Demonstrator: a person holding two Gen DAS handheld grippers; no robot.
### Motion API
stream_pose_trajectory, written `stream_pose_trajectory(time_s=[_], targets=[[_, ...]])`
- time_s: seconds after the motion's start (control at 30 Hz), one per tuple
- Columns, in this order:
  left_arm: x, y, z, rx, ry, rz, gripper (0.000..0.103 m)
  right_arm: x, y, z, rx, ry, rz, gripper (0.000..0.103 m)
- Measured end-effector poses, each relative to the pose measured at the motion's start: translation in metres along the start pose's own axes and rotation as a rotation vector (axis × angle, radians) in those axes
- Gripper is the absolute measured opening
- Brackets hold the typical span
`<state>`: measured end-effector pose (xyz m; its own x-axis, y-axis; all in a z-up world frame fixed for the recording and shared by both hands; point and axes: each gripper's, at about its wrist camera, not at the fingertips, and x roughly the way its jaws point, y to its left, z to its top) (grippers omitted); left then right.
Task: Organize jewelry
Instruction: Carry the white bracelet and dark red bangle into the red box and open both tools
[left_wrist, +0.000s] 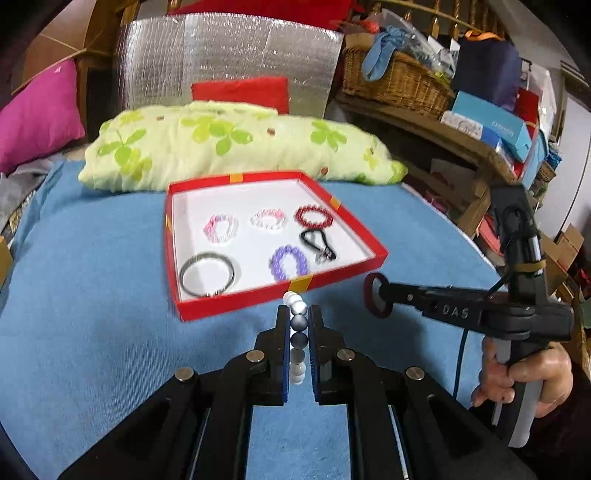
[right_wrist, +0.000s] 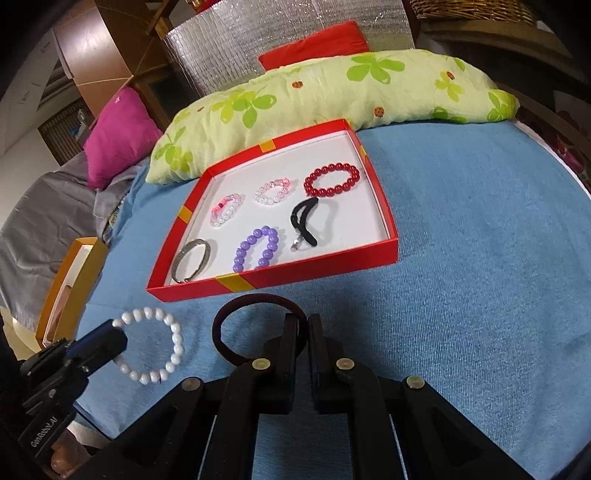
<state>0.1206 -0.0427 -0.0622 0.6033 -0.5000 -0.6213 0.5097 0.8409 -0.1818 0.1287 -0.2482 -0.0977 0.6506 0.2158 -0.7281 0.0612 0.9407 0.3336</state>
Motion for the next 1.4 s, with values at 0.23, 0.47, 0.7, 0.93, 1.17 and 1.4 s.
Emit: stream_pose_trajectory(time_s=[0.23, 0.47, 0.7, 0.93, 1.17, 1.4], targets=[[-0.01, -0.001, 0.014, -0.002, -0.105, 0.001, 0.01, -0.009, -0.002, 0.004, 0.02, -0.046, 0.012, 0.006], [0.002, 0.007, 0.029, -0.038, -0.122, 0.036, 0.01, -0.017, 0.002, 0.015, 0.026, -0.089, 0.028, 0.006], [0.024, 0.016, 0.049, -0.052, -0.127, 0.043, 0.01, -0.012, -0.005, 0.04, 0.063, -0.117, 0.023, 0.006], [0.061, 0.018, 0.068, -0.035, -0.1, 0.002, 0.01, 0.009, -0.014, 0.076, 0.098, -0.132, 0.026, 0.007], [0.102, 0.038, 0.083, -0.099, -0.036, -0.036, 0.01, 0.044, -0.016, 0.114, 0.099, -0.109, 0.019, 0.007], [0.128, 0.047, 0.087, -0.126, 0.022, -0.076, 0.01, 0.077, -0.015, 0.148, 0.101, -0.089, 0.0, 0.007]])
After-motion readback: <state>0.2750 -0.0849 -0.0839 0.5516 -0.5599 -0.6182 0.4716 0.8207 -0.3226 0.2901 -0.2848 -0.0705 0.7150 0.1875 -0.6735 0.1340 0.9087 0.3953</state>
